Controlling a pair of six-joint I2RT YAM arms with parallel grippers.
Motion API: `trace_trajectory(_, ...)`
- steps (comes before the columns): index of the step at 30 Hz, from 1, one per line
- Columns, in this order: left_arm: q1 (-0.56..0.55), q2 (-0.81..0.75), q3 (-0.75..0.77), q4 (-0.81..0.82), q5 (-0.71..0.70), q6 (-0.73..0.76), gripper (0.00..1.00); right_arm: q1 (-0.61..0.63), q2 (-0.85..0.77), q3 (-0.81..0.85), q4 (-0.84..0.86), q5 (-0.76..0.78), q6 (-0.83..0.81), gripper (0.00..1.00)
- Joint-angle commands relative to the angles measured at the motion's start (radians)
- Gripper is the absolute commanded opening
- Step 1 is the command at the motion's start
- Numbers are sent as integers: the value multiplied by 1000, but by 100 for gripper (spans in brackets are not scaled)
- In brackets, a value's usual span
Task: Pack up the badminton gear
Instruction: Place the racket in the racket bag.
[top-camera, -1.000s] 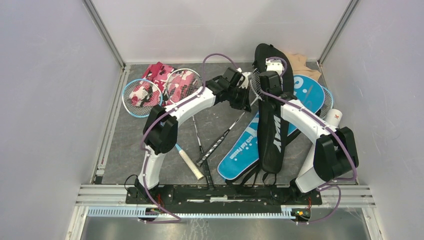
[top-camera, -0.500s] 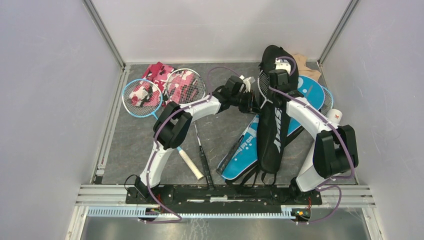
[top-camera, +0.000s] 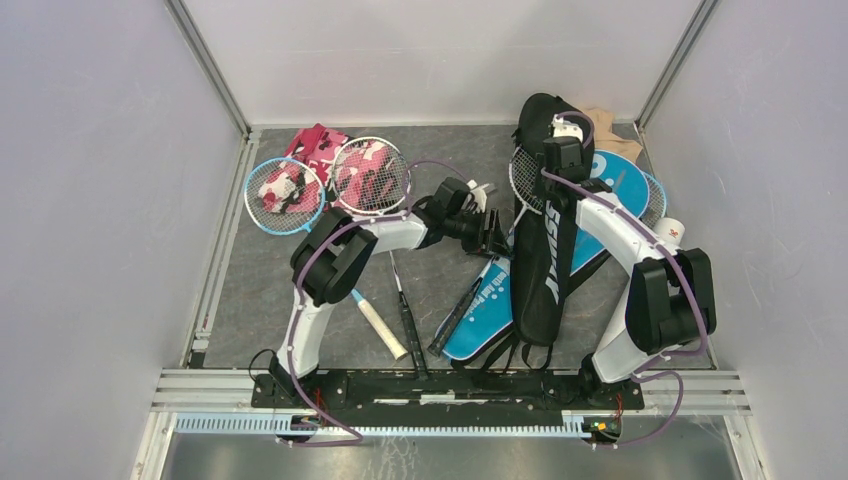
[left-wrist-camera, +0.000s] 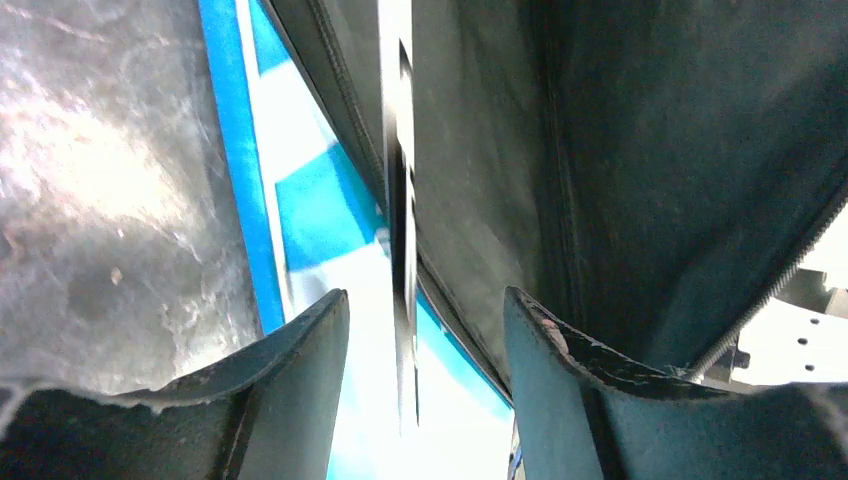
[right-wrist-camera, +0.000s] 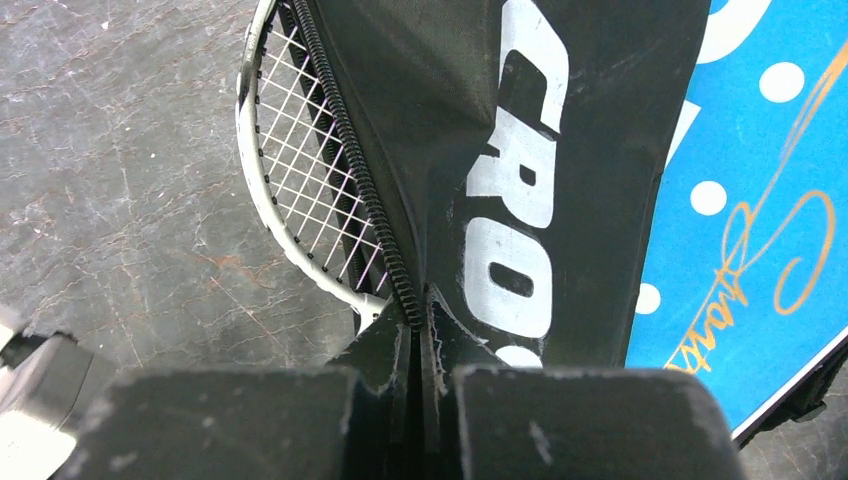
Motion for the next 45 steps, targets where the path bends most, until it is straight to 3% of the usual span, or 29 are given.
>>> trace_trajectory(1, 6, -126, -93, 90, 63, 19, 65, -9, -1, 54, 56, -21, 14, 0)
trace_trajectory(5, 6, -188, -172, 91, 87, 49, 64, -13, -6, 49, 56, -27, 6, 0)
trace_trajectory(14, -2, -183, -203, 91, 107, 68, 47, -15, -12, 31, 66, -51, -1, 0)
trace_trajectory(25, -3, -104, -62, 87, 103, -21, 2, -15, -21, 3, 62, -99, -15, 0)
trace_trajectory(36, -5, 13, 159, 83, 5, -197, 2, -12, -45, -51, 60, -171, -43, 0)
trace_trajectory(45, -16, 138, 377, 66, -84, -218, 2, -13, -50, -52, 69, -267, -31, 0)
